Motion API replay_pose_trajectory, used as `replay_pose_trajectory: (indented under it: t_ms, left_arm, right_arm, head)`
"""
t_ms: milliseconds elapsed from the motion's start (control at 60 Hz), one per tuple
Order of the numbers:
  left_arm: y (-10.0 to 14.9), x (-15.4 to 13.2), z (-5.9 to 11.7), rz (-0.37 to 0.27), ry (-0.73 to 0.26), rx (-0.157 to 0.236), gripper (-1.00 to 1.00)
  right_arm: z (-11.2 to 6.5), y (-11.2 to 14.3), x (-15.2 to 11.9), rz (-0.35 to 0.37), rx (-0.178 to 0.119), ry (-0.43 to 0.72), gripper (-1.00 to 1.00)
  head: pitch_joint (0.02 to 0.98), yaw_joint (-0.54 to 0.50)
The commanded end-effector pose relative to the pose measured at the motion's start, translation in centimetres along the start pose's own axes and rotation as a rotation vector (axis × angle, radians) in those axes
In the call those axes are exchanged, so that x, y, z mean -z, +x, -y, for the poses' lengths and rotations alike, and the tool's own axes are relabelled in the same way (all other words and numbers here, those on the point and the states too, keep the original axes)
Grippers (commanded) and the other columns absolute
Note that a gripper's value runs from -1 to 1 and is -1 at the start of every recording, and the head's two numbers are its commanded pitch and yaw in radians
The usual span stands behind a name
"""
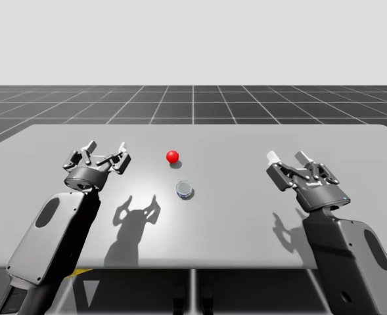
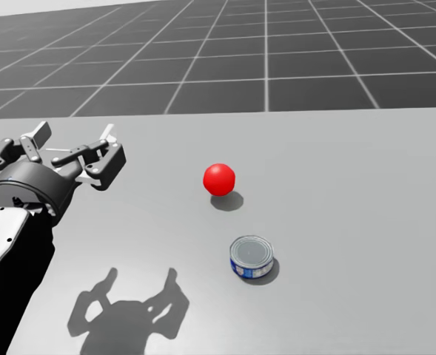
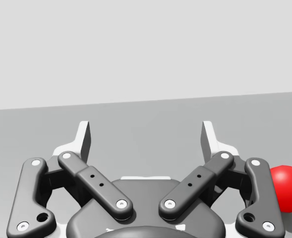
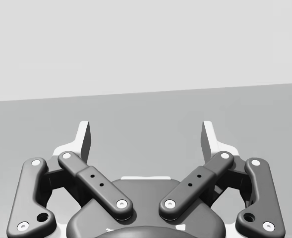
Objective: Watch the red light. When it turns green, pick up the object.
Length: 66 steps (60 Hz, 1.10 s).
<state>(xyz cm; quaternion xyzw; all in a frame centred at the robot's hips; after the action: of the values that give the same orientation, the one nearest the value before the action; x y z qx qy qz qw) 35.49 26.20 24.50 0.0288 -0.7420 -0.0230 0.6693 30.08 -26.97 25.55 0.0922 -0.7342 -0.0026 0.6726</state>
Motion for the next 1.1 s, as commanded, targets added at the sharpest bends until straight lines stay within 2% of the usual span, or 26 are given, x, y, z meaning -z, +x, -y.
replay_pose_trajectory:
  t_ms: [17,1100]
  left_arm:
    - [0.01,-0.01,0.07,0.001,-0.002,-0.001,-1.00]
    - [0.10,-0.03,0.08,0.008,-0.001,-0.002,-1.00]
  right_arm:
    - [-0.01,0.01,0.02,0.001,0.000,-0.001,-1.00]
    - [-0.14,0.05,-0.06,0.001,-0.007,-0.001,-1.00]
  head:
    - [0.623,0.14]
    - [0.632,0.13]
